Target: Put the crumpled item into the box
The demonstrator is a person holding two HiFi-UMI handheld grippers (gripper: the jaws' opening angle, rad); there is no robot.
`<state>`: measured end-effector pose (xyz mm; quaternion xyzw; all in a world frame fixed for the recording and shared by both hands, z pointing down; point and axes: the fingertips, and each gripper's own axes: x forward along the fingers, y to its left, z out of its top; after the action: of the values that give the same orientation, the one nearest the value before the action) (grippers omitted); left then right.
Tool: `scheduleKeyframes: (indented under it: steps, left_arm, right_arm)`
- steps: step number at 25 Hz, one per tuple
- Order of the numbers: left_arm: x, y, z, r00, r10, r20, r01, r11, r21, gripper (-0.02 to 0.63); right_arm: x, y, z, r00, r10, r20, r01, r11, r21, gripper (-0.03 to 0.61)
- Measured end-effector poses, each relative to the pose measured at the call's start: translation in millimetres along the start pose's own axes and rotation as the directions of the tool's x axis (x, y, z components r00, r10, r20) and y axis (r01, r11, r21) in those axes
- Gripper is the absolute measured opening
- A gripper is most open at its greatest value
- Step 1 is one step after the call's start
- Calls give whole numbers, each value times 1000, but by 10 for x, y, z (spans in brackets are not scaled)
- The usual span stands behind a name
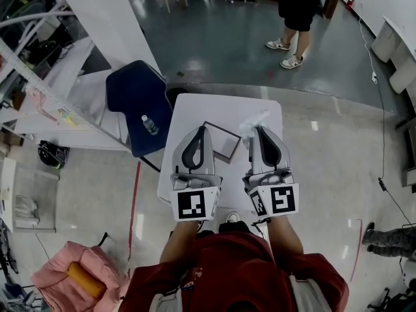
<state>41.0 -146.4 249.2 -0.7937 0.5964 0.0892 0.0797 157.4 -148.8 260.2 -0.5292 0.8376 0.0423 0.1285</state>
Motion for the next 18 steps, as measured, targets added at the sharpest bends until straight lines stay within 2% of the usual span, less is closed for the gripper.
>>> scheduleKeyframes:
  steps: [2,5,11,18]
  left_arm:
    - [60,-27,-31,1000,10,-5,-10,1000,2,3]
    - [89,-48,-148,999,11,-44,-10,999,44,3]
    - [188,81,-165,998,49,-37,-49,999,3,3]
    - [408,343,-326,999,32,-43,-32,999,-1,3]
  right_arm:
    - [32,-78,-41,1000,8,-5,-8,1000,7,5]
    - [71,-152,-98,1000,22,-13,-22,1000,21,5]
    - [235,-157,-233,999,35,-32,-34,998,45,5]
    - [531,-98,-445,998,28,-61,-26,999,32,5]
